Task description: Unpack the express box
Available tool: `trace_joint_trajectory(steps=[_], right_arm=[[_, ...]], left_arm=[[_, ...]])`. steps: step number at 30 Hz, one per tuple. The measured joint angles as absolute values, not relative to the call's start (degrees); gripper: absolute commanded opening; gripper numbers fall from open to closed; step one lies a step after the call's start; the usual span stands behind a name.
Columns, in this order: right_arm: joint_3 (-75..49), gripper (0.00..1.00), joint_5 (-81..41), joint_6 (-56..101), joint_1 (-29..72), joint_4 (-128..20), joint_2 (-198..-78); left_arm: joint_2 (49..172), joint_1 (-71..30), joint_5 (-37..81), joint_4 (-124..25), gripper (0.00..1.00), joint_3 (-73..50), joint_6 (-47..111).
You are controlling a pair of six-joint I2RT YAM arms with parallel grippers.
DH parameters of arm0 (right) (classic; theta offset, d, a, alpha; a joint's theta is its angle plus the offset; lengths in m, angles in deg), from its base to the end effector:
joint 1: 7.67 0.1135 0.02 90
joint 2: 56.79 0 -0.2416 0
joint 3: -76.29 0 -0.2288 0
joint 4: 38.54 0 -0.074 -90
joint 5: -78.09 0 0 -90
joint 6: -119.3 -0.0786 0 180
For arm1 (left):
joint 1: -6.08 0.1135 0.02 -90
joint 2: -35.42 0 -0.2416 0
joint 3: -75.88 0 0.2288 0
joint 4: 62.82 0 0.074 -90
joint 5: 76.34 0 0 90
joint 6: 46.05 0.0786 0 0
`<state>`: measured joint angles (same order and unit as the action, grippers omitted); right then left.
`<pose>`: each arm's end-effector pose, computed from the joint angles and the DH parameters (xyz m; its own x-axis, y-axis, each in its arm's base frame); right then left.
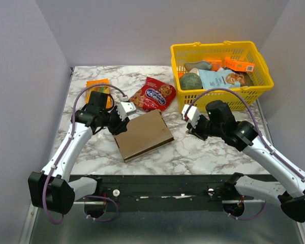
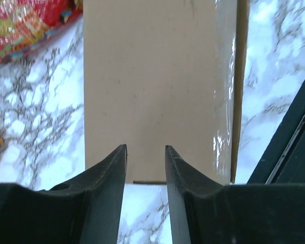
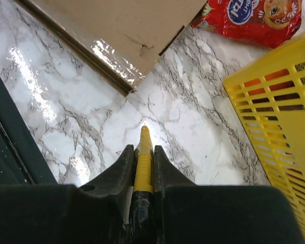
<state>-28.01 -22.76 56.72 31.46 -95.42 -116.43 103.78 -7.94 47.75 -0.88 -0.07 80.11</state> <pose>0.1708 0.1580 0.2864 -0.1138 -0.6756 -0.7284 -0.8818 0.4065 -0.2393 0.2210 -0.1006 0.2553 -0.3311 0.5863 -0.7393 0.8831 0.4687 -0.0238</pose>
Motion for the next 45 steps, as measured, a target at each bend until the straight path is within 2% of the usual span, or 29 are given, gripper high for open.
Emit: trace_joint_trajectory(steps=[4,9,14,15,16,26,33,45], right_arm=[[-31.49,0.00,-21.19,53.77,30.65,-95.35,-111.47],[-36.84,0.00,-20.27,49.22,30.17,-93.08,-109.83],[-40.28,0.00,-20.31,45.70,30.17,-87.75,-111.23],[-40.91,0.01,-20.42,45.16,30.17,-86.33,-111.21],[-41.54,0.01,-20.60,44.61,30.17,-84.97,-111.12],[-43.47,0.01,-22.96,39.32,30.13,-77.69,-113.04],[-41.67,0.00,-24.05,38.99,30.13,-77.76,-117.30],[-38.66,0.00,-26.19,40.46,30.09,-78.53,-119.53]], left_arm=[[100.78,-7.92,43.99,-0.68,0.47,3.99,81.80],[102.31,-8.05,44.10,2.03,0.50,3.29,83.04],[106.38,-8.79,44.21,2.40,0.62,-0.53,81.56],[107.36,-8.92,44.10,2.53,0.70,-1.38,81.12],[108.43,-9.01,43.88,2.71,0.98,-2.17,80.66],[110.27,-16.94,37.87,0.17,0.99,-2.30,75.13],[114.42,-17.21,33.36,-3.15,0.99,-1.78,73.01],[123.17,-3.68,33.23,-2.89,0.99,-9.21,71.13]])
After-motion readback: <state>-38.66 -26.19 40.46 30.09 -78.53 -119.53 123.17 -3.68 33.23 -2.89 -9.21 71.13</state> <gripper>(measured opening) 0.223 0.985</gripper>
